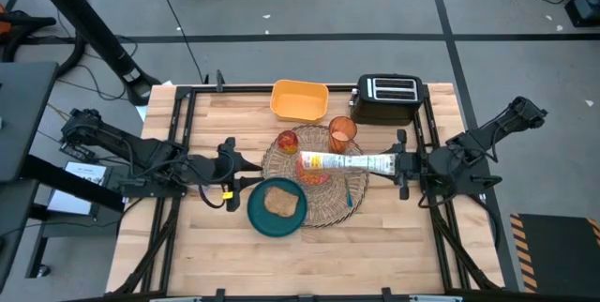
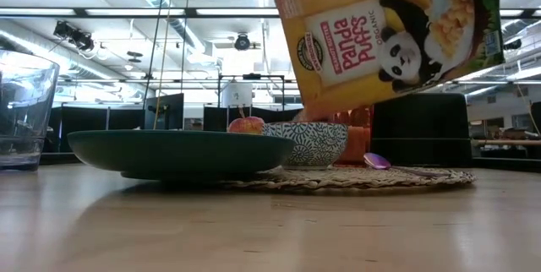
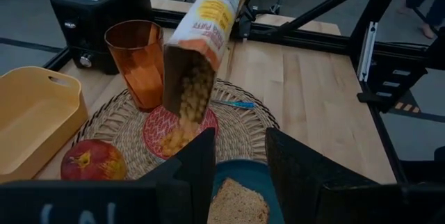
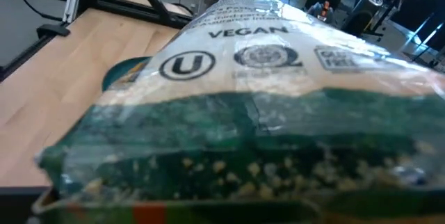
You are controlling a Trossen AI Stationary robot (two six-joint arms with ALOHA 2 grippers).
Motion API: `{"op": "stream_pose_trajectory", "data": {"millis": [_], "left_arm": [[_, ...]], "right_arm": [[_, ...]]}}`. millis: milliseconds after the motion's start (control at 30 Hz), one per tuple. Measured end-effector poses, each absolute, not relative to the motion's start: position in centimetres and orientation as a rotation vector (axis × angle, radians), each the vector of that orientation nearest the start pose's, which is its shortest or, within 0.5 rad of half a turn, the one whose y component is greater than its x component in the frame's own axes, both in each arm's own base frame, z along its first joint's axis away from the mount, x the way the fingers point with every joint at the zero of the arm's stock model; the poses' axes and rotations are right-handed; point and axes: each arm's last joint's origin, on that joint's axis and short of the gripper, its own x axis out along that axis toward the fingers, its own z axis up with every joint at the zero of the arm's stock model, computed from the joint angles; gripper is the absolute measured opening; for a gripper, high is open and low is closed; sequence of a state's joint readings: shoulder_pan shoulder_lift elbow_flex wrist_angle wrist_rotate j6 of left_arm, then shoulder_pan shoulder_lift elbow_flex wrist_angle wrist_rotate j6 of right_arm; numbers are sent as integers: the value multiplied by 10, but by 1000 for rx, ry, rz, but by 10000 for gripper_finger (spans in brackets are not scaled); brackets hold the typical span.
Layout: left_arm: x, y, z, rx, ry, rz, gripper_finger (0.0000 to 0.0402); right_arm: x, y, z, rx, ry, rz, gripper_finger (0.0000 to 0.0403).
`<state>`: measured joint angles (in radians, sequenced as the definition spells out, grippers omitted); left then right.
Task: Arrange a breakfast setting
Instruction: Pour the cereal into the red bowl
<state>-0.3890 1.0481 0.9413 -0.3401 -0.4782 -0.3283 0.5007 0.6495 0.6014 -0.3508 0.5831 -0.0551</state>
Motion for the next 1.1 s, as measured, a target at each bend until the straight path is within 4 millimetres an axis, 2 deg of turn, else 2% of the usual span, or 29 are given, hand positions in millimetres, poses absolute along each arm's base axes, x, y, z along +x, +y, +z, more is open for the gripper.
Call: {"op": "stream_pose_trajectory", "data": {"millis": [233,1100], "left_arm": [[211,-72,325,-137,385,152,134],[211,-73,326,-143,375,146,134]], "right_arm": [[131,53,275,-263,355,-94,201],[107,45,278,-193,344,-80,201]]}}
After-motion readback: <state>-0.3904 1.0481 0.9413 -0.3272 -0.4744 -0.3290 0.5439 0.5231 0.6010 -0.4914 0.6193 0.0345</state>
